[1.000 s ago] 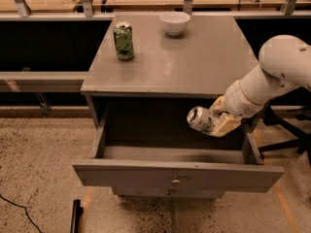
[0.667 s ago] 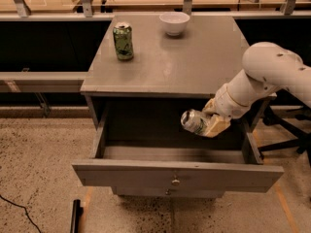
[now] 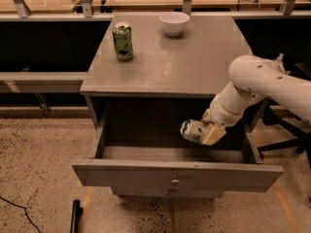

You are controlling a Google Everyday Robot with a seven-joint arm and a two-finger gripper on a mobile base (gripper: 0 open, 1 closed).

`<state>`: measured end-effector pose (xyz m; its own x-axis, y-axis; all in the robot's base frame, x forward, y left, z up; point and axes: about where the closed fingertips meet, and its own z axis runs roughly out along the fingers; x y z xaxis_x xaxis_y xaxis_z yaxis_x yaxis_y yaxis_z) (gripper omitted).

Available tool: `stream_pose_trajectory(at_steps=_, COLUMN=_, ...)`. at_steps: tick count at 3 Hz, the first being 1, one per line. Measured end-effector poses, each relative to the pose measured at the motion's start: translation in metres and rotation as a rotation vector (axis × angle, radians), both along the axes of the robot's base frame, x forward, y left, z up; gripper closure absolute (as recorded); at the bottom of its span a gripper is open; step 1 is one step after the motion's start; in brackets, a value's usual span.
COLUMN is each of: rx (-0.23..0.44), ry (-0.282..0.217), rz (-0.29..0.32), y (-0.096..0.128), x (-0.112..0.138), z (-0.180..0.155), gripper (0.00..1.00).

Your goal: Place 7up can into top drawer

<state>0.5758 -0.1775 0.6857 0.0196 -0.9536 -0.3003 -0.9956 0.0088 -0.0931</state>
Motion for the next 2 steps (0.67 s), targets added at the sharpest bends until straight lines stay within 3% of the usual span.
stream_pose_trajectory(at_steps=1, rx=-0.011, ry=-0.008, rz=-0.028, y=-0.001, x=0.001, z=-0.004, gripper=0.13)
stream_pose_trajectory(at_steps=2, rx=-0.006, ry=-0.038, rz=-0.086, y=-0.013, x=-0.007, z=0.008, gripper=0.0)
